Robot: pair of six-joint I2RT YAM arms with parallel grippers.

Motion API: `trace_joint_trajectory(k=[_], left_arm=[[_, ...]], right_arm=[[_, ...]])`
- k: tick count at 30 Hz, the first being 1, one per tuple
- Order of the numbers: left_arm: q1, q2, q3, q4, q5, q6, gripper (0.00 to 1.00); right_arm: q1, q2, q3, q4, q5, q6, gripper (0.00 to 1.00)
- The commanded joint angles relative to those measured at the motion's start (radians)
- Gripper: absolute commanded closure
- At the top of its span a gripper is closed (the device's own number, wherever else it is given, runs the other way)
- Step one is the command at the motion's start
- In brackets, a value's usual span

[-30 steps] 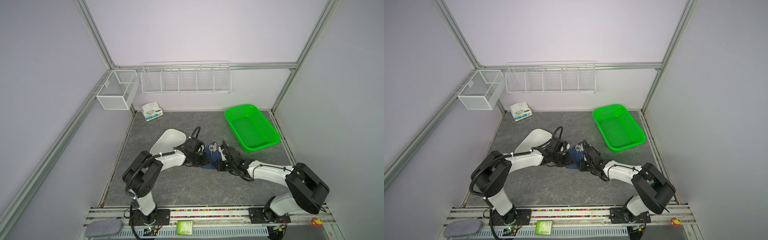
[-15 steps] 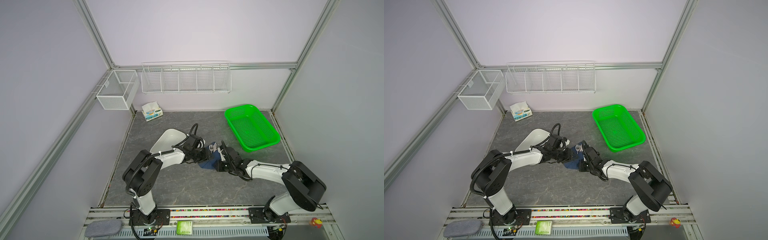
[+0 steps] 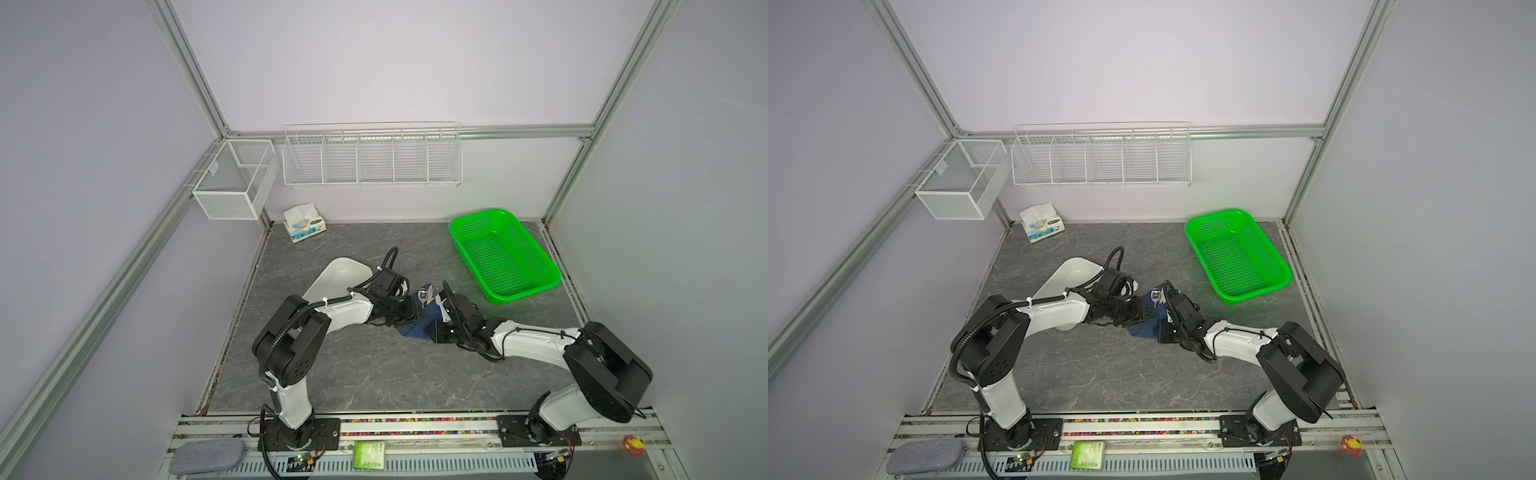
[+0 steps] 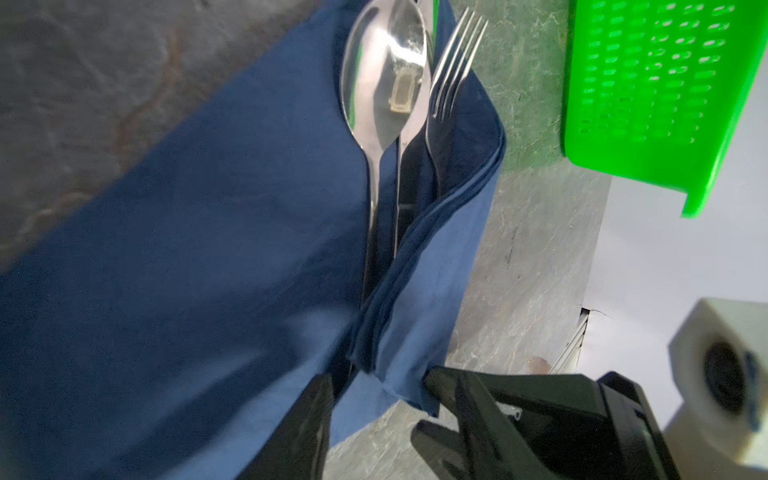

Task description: Place the utensils on the paper napkin and roll it up

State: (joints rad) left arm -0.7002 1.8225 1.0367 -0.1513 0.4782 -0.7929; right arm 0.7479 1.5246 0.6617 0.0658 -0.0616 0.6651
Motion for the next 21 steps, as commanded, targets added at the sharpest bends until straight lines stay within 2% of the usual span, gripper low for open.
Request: trace_joint_trajectory(k=[1,5,11,21], left_arm=[[0.007,0.033,0.035,0.002,-0.003,-0.006,0.53],[0.013,0.066,0.058,0.008,0.007,-0.011,0.56],[0.018,0.093,0.065,0.043,0.032,-0.026,0.67],[0.023,0.079,0.028,0.102,0.036,-0.014,0.97]], right_arm=[[0.007,0.011,-0.015,0.015,-0.006,0.000,0.71],[0.006,0.011,-0.016,0.015,-0.008,-0.001,0.71],[0.006,0.005,-0.017,0.012,-0.006,-0.003,0.71],[0.006,-0.016,-0.017,0.030,-0.037,0.013,0.68]])
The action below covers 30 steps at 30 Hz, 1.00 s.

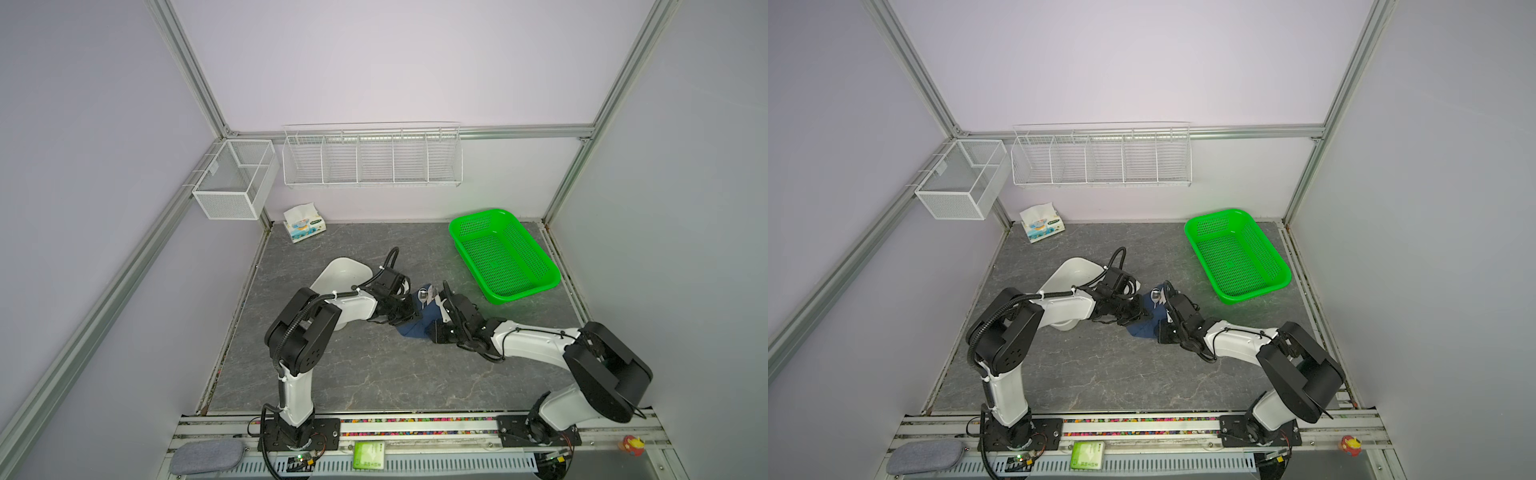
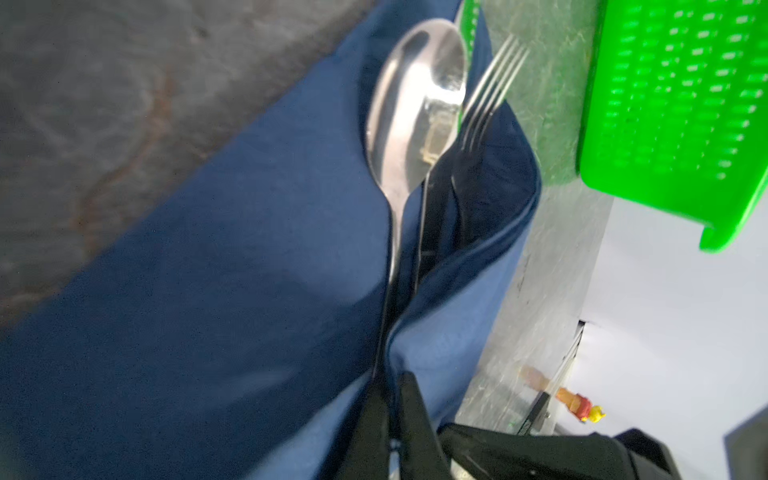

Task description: Place the utensils on the paper napkin and roll it up

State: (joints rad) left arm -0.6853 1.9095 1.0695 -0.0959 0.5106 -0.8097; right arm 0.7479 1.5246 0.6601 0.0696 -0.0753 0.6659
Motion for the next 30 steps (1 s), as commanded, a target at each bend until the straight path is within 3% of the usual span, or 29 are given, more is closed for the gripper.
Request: trace_joint_trajectory(k=[1,7,15,30], left_arm=[[0.009,-0.010,-0.009,0.051,0.005,0.004,0.98],[0.010,-0.019,-0.028,0.073,0.009,0.014,1.00],[0.015,-0.045,-0.064,0.114,0.015,-0.004,1.00],[0.015,-0.070,-0.120,0.150,-0.006,-0.015,1.00]], right_arm=[[0.006,-0.030,-0.018,0.024,-0.017,0.019,0.68],[-0.036,-0.145,-0.070,-0.005,0.058,0.089,0.66],[-0.058,-0.184,-0.127,-0.042,0.148,0.181,0.71],[-0.055,-0.161,-0.122,0.028,0.072,0.157,0.76]])
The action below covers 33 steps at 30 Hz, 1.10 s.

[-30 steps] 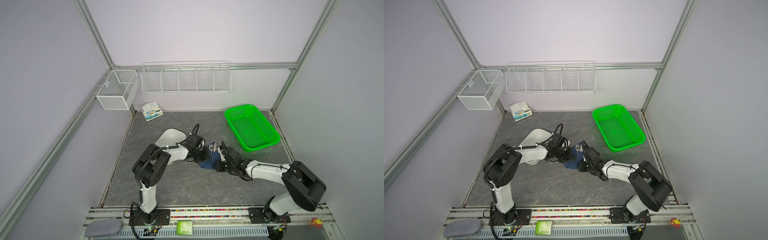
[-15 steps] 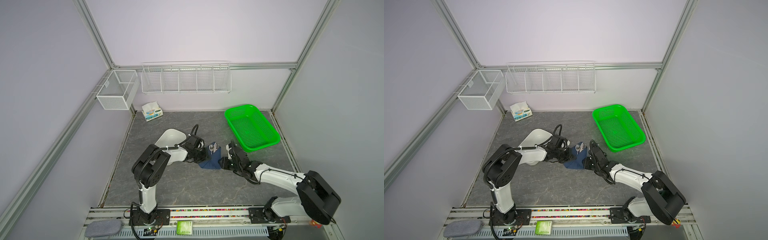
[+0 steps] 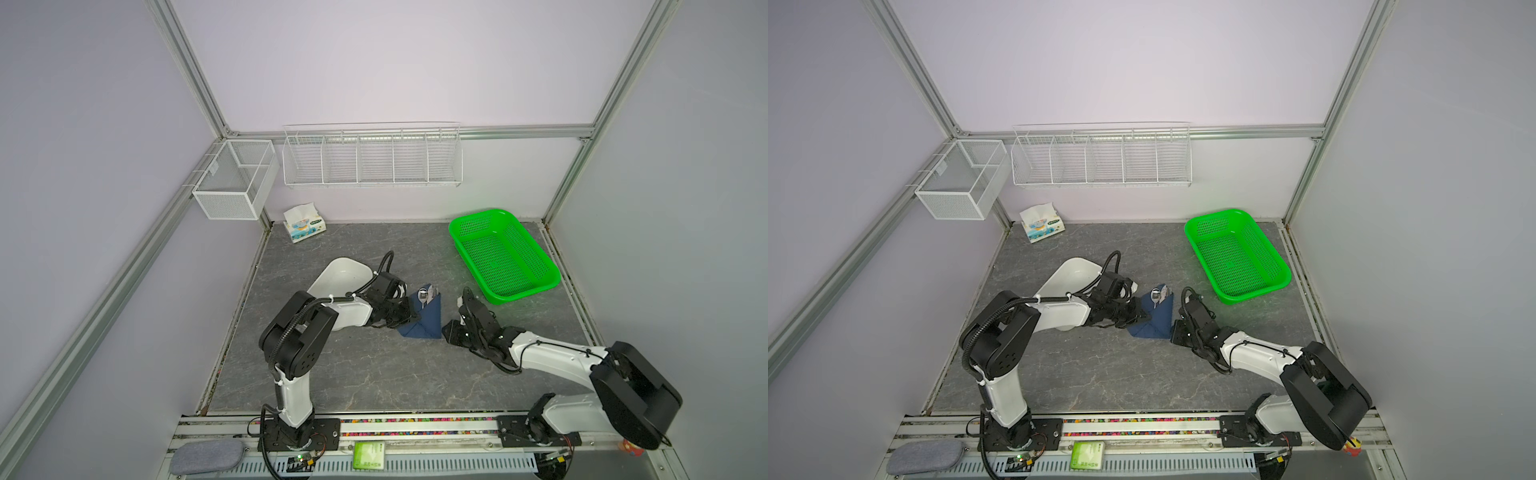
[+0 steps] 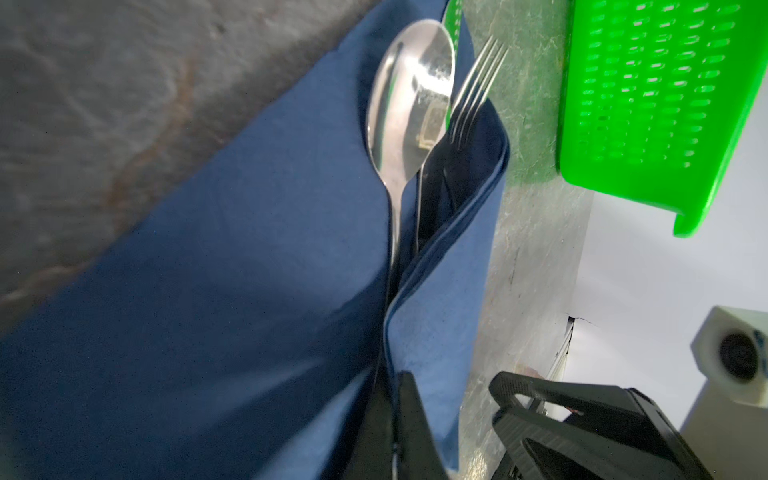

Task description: Place the utensils on the paper napkin and roll it up

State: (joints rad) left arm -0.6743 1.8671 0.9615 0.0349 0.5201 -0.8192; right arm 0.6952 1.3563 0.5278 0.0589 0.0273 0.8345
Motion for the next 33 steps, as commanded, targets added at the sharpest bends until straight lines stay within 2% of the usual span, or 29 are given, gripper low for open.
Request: trace_joint_trajectory(k=[1,9,20,26,33], left_arm=[[0.003,-0.033,-0.017,0.019,-0.020,-0.004,1.00],[0.004,-0.035,-0.011,-0.010,-0.034,0.030,1.00],[0.004,-0.024,-0.008,-0.031,-0.045,0.047,1.00],[0.004,-0.013,-0.014,-0.029,-0.054,0.046,1.00],[0.003,0.007,-0.018,-0.024,-0.055,0.055,1.00]], right_arm=[[-0.003,0.009,0.013,0.045,-0.039,-0.014,0.76],[0.009,0.065,0.043,0.096,-0.120,-0.036,0.84],[0.023,0.161,0.098,0.054,-0.140,-0.041,0.85],[0.027,0.186,0.068,0.099,-0.137,-0.018,0.85],[0.027,0.125,0.059,0.097,-0.130,-0.001,0.83]])
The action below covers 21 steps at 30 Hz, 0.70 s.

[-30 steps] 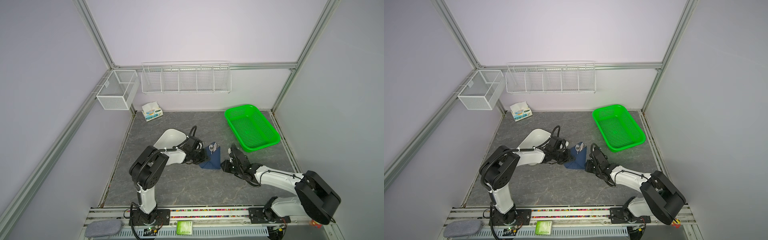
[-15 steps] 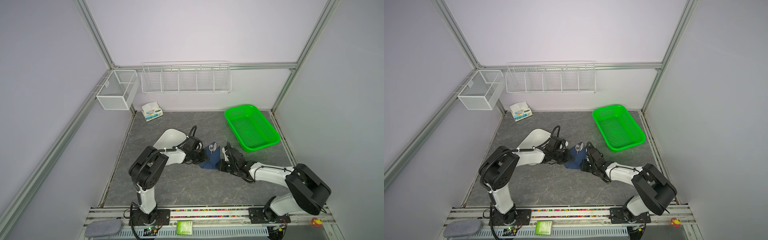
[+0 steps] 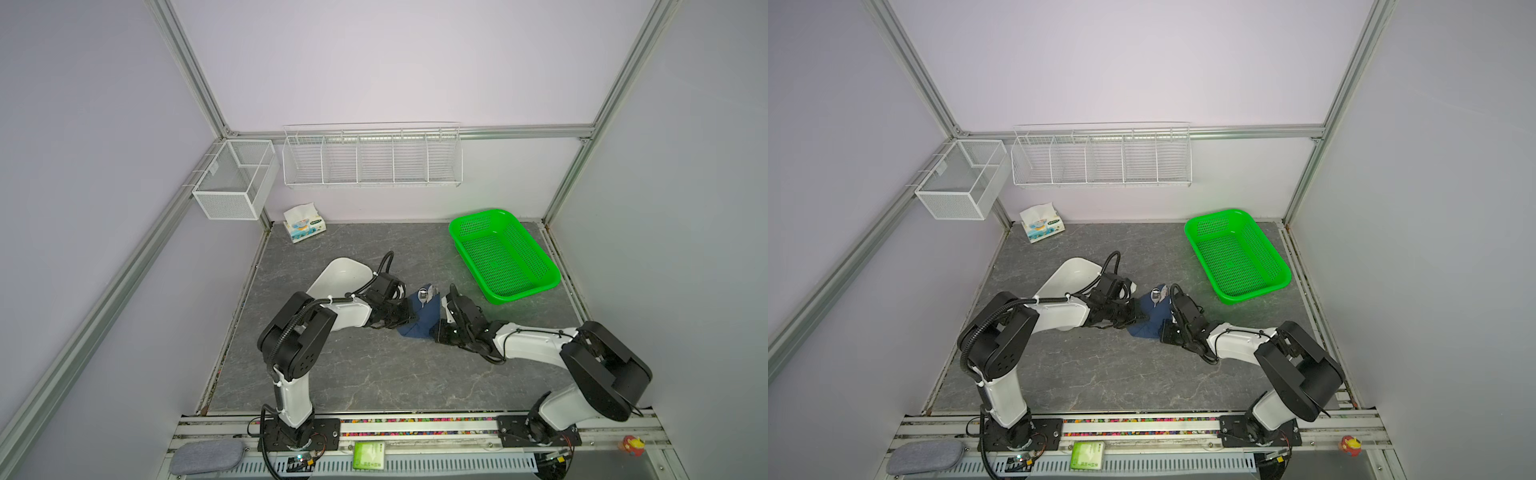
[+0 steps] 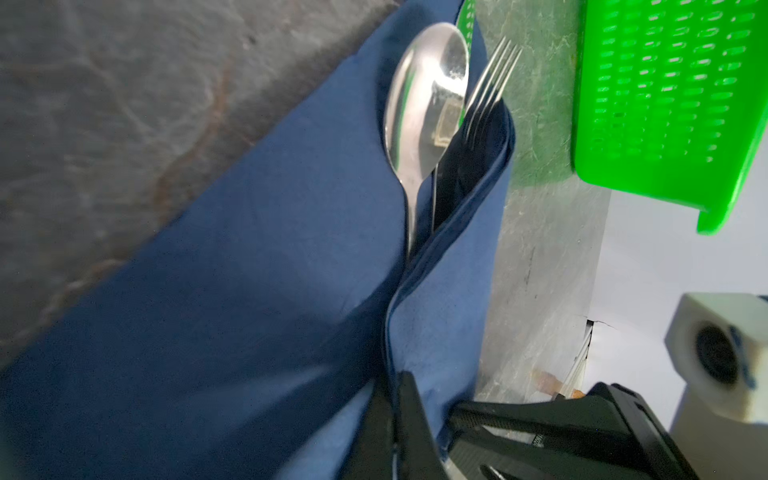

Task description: Place the utensils on the paper napkin and roll it up

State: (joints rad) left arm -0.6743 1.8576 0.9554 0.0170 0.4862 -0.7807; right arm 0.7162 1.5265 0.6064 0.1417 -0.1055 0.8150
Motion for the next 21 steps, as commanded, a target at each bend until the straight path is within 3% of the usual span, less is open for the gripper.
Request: trace_joint_trajectory(k=[1,8,13,21], left_arm=[[0.004,0.017,-0.013,-0.007,-0.024,0.016,1.00],[0.004,0.023,-0.016,-0.009,-0.028,0.024,1.00],[0.004,0.032,-0.017,-0.007,-0.029,0.024,1.00],[0.004,0.042,-0.027,-0.005,-0.032,0.024,1.00]], right_arm=[[0.004,-0.069,-0.027,0.011,0.013,0.022,0.82],[-0.050,-0.179,-0.059,-0.046,0.085,0.066,0.81],[-0.092,-0.180,-0.117,0.094,-0.002,0.112,0.82],[-0.058,-0.100,-0.108,0.163,-0.073,0.113,0.83]])
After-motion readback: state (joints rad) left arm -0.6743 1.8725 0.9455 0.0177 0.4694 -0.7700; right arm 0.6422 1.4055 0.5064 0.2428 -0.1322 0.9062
